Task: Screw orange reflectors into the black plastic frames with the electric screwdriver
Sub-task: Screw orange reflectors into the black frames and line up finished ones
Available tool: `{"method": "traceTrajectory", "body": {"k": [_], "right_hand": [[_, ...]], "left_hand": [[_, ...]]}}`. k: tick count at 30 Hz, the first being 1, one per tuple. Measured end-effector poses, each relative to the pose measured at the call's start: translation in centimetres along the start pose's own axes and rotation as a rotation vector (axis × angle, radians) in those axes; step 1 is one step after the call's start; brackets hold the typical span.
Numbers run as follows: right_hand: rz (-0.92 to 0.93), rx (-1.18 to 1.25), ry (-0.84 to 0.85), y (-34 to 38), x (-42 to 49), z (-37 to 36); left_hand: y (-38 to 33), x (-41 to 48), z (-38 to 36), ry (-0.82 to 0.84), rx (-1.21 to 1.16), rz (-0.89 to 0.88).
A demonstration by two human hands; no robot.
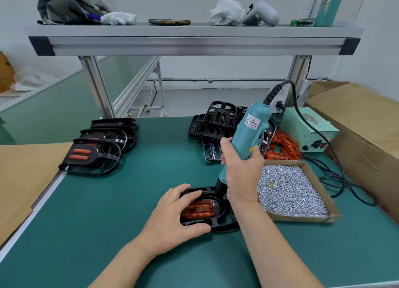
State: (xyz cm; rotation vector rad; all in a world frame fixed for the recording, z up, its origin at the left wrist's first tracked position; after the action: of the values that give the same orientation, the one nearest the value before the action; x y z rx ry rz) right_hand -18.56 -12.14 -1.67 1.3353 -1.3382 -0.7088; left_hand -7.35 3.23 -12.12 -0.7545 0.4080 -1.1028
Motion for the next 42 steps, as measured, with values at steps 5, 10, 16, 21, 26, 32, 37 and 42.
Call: {"method": "traceTrajectory", "body": {"k": [5, 10, 16, 21, 26, 32, 37, 42], "right_hand": [[0.016, 0.009, 0.02, 0.2, -0.1, -0.4], [0.015, -0.001, 0.041, -0.2, -0.3, -0.7], [0.014, -0.018, 0.048, -0.4, -0.2, -0.7], [0.006, -0.011, 0.063, -0.6, -0.1, -0.6], [0.015, -0.067, 0.083, -0.7, -0.4, -1.3], [-0.016, -0.053, 0.069, -0.7, -0.3, -0.8], [0.011, 0.005, 0.102, 0.2, -0.5, -0.7], [-0.018, 0.091, -0.041, 1.0, 1.7, 1.4]], "left_hand": [[0.1, 0.1, 0.0, -0.004, -0.004, -0.002], [0.2, 0.0, 0.0, -0.007, -0.006, 0.003], [0.0, 0.1, 0.1, -0.018, -0.001, -0.016], [-0.2, 0.0, 0.2, -0.029, -0.003, -0.034], [-0.4, 0.0, 0.2, -0.049, -0.015, -0.044], [-0.5, 0.0, 0.2, -0.042, -0.016, -0.049], [-0.6, 0.1, 0.3, -0.039, -0.027, -0.054], [-0.2, -0.1, 0.2, -0.043, -0.024, -0.042]]}}
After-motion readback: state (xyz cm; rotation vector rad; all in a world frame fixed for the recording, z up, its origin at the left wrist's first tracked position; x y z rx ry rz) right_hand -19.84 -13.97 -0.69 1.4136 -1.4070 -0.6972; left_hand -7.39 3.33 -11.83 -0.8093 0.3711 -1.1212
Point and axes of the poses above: each hand's wrist, its own x-axis towards the middle knuckle, its own z-axis out of the back of the hand, y = z × x, the point moved 9 cm from there along x, towards the middle knuckle, and after that the axes turned 7 degrees about -x, right-handed, at the moved point
